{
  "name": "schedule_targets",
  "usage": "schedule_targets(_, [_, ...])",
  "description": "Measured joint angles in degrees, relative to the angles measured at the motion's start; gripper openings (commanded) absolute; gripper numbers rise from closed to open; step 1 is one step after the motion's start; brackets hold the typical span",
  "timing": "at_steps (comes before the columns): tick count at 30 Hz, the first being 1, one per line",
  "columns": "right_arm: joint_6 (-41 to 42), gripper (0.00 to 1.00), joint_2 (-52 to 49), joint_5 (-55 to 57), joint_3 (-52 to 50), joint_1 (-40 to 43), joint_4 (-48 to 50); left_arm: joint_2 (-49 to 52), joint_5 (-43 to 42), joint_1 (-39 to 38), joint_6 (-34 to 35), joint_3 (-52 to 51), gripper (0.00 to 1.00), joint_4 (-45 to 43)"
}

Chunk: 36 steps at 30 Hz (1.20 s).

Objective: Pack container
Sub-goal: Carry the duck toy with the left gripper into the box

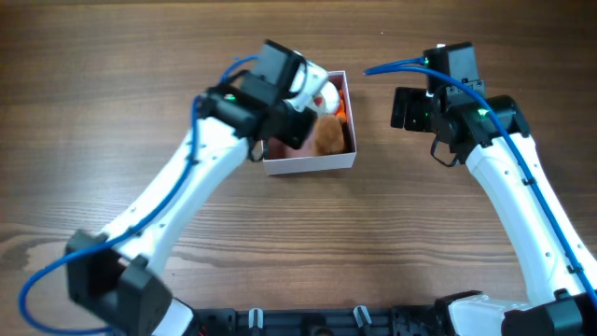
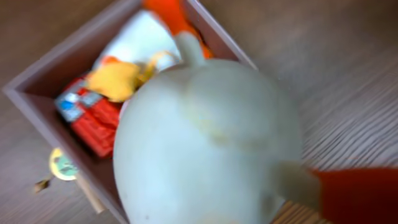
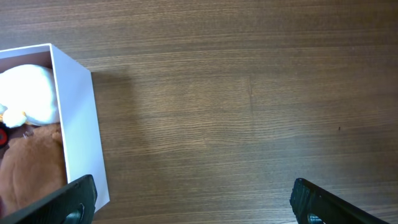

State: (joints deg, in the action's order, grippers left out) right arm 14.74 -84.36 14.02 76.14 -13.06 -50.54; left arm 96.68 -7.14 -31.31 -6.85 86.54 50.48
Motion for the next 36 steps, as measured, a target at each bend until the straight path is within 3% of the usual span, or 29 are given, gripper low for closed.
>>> schedule_targets(12, [0.0,1.00,0.0,0.0,0.0,0.0,0.0,9.4,7.5,-1.1,-2.0,0.0,0.08,3.2])
schedule_targets(19, [0.0,1.00,0.0,0.0,0.0,0.0,0.0,9.4,9.5,-1.1,-2.2,0.0,0.16,3.4])
schedule_targets(20, [0.0,1.00,0.0,0.0,0.0,0.0,0.0,9.4,9.9,-1.1,-2.2,0.0,0.19,3.4])
schedule_targets(22, [0.0,1.00,0.0,0.0,0.0,0.0,0.0,9.4,10.8,-1.1,-2.3,0.0,0.34,3.5])
schedule_targets(24, [0.0,1.00,0.0,0.0,0.0,0.0,0.0,9.4,11.2,-1.1,-2.4,0.0,0.38,3.5])
schedule_targets(31, [0.0,1.00,0.0,0.0,0.0,0.0,0.0,9.4,11.8,-1.1,-2.7,0.0,0.65,3.2])
schedule_targets(36, [0.0,1.00,0.0,0.0,0.0,0.0,0.0,9.4,11.8,-1.1,-2.8,0.0,0.53,2.4])
